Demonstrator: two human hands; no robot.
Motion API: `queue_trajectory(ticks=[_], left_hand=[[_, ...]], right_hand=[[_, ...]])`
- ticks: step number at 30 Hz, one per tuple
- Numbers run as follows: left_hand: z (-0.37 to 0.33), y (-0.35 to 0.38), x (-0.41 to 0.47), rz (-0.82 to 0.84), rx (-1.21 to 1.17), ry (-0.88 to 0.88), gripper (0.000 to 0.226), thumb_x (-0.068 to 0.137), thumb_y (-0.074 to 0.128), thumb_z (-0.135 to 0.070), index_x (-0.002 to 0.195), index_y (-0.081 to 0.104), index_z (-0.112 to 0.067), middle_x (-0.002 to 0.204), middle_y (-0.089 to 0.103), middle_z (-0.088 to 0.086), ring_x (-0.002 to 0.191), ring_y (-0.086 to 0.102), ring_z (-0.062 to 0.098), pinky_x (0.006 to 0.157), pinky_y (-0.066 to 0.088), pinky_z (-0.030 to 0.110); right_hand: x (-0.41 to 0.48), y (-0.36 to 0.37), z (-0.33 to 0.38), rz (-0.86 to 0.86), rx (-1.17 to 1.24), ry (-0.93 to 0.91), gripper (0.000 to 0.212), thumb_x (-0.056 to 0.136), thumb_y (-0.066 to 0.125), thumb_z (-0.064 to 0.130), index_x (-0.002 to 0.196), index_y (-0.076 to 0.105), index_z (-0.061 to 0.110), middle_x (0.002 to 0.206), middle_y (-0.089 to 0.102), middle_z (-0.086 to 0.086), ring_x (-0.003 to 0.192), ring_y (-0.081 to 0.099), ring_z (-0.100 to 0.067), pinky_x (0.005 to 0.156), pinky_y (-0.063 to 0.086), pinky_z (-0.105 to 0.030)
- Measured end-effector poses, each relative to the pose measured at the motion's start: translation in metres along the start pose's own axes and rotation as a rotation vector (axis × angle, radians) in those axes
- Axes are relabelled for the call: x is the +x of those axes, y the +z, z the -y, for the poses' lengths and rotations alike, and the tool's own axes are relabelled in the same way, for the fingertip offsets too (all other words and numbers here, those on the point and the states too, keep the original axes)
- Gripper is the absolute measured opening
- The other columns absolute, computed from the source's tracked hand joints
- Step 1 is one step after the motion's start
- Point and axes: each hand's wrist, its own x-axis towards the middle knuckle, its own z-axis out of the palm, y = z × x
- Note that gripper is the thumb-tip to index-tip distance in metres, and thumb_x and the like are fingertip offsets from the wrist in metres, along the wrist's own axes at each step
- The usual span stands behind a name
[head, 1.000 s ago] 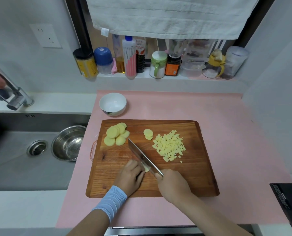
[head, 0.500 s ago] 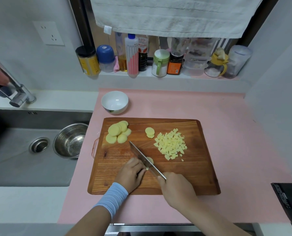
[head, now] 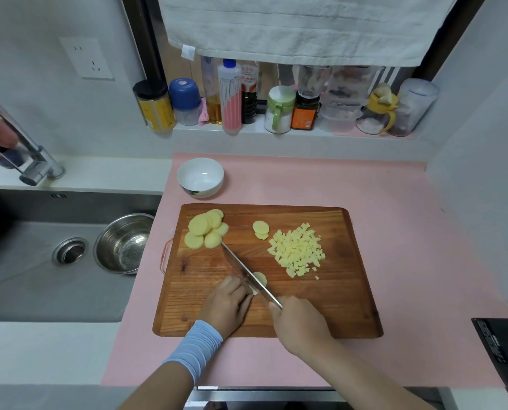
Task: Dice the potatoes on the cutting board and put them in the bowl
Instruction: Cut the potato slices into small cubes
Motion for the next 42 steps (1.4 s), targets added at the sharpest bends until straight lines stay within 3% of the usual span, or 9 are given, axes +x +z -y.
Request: queue_trajectory(ticks=[8, 14, 17, 22, 27, 32, 36, 40, 42], left_hand=[[-0.002, -0.005, 0.003, -0.009, -0.053, -0.017, 0.014, 0.092, 0.061, -0.018, 0.081, 0.068, -0.012, 0.087, 0.062, -0.001, 0.082, 0.058, 0.018, 0.074, 0.052, 0.032], [0.001, -0.003, -0.001, -0.056, -0.089, -0.048, 0.015, 0.090, 0.064, -0.021, 0.079, 0.070, -0.013, 0.084, 0.062, -0.003, 0.082, 0.056, 0.013, 0.078, 0.048, 0.022], [0.001, -0.003, -0.001, -0.045, -0.087, -0.050, 0.013, 0.090, 0.064, -0.019, 0.080, 0.070, -0.013, 0.086, 0.062, -0.003, 0.082, 0.056, 0.014, 0.078, 0.049, 0.025], [0.002, -0.001, -0.002, -0.027, -0.071, -0.047, 0.008, 0.090, 0.065, -0.017, 0.084, 0.070, -0.015, 0.086, 0.061, -0.003, 0.081, 0.056, 0.018, 0.074, 0.050, 0.030], [-0.001, -0.003, -0.002, -0.013, -0.023, -0.067, 0.007, 0.089, 0.063, -0.023, 0.084, 0.066, -0.019, 0.089, 0.059, -0.005, 0.083, 0.053, 0.019, 0.075, 0.048, 0.036], [-0.003, -0.022, -0.006, -0.061, 0.042, -0.327, 0.018, 0.082, 0.059, -0.031, 0.096, 0.065, -0.021, 0.100, 0.057, -0.006, 0.092, 0.049, 0.015, 0.084, 0.040, 0.030], [0.008, -0.028, -0.012, -0.014, 0.109, -0.400, 0.024, 0.086, 0.054, -0.041, 0.087, 0.069, -0.023, 0.088, 0.060, -0.007, 0.087, 0.051, 0.017, 0.076, 0.048, 0.035], [-0.008, -0.028, 0.004, 0.058, 0.084, -0.374, 0.005, 0.085, 0.076, -0.029, 0.083, 0.077, -0.024, 0.083, 0.069, -0.009, 0.084, 0.059, 0.018, 0.076, 0.050, 0.029], [-0.011, -0.033, 0.007, 0.003, 0.051, -0.477, 0.005, 0.087, 0.074, -0.022, 0.084, 0.076, -0.020, 0.085, 0.072, -0.004, 0.084, 0.061, 0.021, 0.077, 0.047, 0.029]], right_hand=[[-0.011, -0.007, 0.001, -0.048, -0.016, -0.046, 0.033, 0.105, 0.040, 0.045, 0.095, 0.065, 0.026, 0.089, 0.069, 0.006, 0.084, 0.065, -0.021, 0.072, 0.051, -0.034], [-0.015, -0.003, -0.002, -0.022, -0.044, -0.045, 0.034, 0.105, 0.040, 0.045, 0.101, 0.068, 0.026, 0.090, 0.070, 0.006, 0.084, 0.067, -0.018, 0.079, 0.058, -0.041], [-0.015, -0.001, -0.006, -0.001, -0.026, -0.028, 0.033, 0.105, 0.041, 0.045, 0.098, 0.068, 0.027, 0.088, 0.070, 0.008, 0.081, 0.067, -0.016, 0.079, 0.059, -0.040], [-0.007, 0.000, -0.001, 0.028, -0.002, 0.006, 0.034, 0.104, 0.044, 0.042, 0.075, 0.055, 0.028, 0.079, 0.065, 0.007, 0.075, 0.063, -0.021, 0.070, 0.052, -0.033], [0.001, -0.005, 0.003, 0.062, 0.014, 0.009, 0.033, 0.102, 0.046, 0.044, 0.076, 0.055, 0.026, 0.085, 0.069, 0.003, 0.084, 0.066, -0.025, 0.069, 0.048, -0.033], [0.003, -0.021, -0.008, 0.078, 0.118, -0.008, 0.039, 0.103, 0.047, 0.045, 0.071, 0.055, 0.024, 0.073, 0.063, 0.007, 0.069, 0.061, -0.016, 0.062, 0.044, -0.032], [0.002, -0.034, -0.008, 0.026, 0.154, -0.055, 0.041, 0.104, 0.047, 0.042, 0.067, 0.050, 0.028, 0.067, 0.059, 0.007, 0.063, 0.056, -0.011, 0.058, 0.041, -0.028], [0.001, -0.038, -0.006, -0.007, 0.079, -0.099, 0.038, 0.104, 0.046, 0.041, 0.069, 0.052, 0.029, 0.069, 0.061, 0.008, 0.067, 0.060, -0.012, 0.061, 0.046, -0.031], [-0.003, -0.033, -0.006, -0.006, 0.035, -0.128, 0.038, 0.105, 0.046, 0.042, 0.070, 0.054, 0.030, 0.068, 0.062, 0.008, 0.064, 0.060, -0.009, 0.059, 0.047, -0.029]])
